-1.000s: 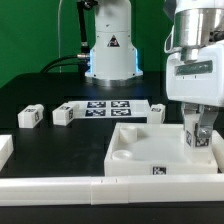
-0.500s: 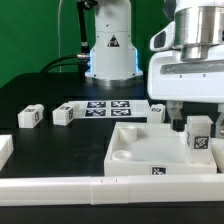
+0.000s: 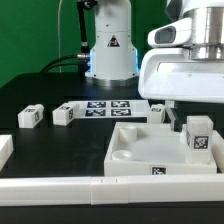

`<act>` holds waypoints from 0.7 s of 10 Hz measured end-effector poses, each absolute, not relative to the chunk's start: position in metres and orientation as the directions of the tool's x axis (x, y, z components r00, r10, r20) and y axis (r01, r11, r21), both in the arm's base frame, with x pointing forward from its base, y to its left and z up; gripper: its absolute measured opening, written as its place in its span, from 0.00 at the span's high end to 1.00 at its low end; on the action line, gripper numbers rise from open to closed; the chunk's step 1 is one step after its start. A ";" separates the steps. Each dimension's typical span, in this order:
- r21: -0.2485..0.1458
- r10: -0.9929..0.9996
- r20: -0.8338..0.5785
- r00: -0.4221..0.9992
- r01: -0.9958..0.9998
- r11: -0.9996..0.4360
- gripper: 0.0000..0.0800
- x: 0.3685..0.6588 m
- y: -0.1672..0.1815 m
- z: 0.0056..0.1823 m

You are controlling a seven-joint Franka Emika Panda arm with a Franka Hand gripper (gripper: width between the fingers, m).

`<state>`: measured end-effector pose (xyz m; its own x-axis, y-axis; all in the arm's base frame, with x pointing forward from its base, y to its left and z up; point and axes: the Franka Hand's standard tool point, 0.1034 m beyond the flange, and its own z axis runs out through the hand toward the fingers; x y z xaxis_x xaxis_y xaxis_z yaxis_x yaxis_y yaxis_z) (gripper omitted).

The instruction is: Assemble one leg

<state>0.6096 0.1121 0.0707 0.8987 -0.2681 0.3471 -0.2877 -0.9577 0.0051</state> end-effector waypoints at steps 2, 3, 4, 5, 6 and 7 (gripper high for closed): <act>0.028 -0.219 0.348 0.912 -0.243 -0.970 0.19 0.611 0.107 0.071; 0.027 -0.223 0.347 0.911 -0.248 -0.969 0.19 0.611 0.107 0.070; 0.027 -0.223 0.347 0.911 -0.248 -0.968 0.19 0.611 0.107 0.070; 0.028 -0.223 0.347 0.911 -0.248 -0.968 0.34 0.611 0.107 0.070; 0.028 -0.223 0.347 0.911 -0.248 -0.968 0.50 0.611 0.107 0.070; 0.028 -0.223 0.347 0.911 -0.248 -0.968 0.50 0.611 0.107 0.070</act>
Offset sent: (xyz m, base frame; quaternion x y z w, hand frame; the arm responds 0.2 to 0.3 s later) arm 0.0000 0.0000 0.0000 0.0000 0.0000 0.0000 1.0000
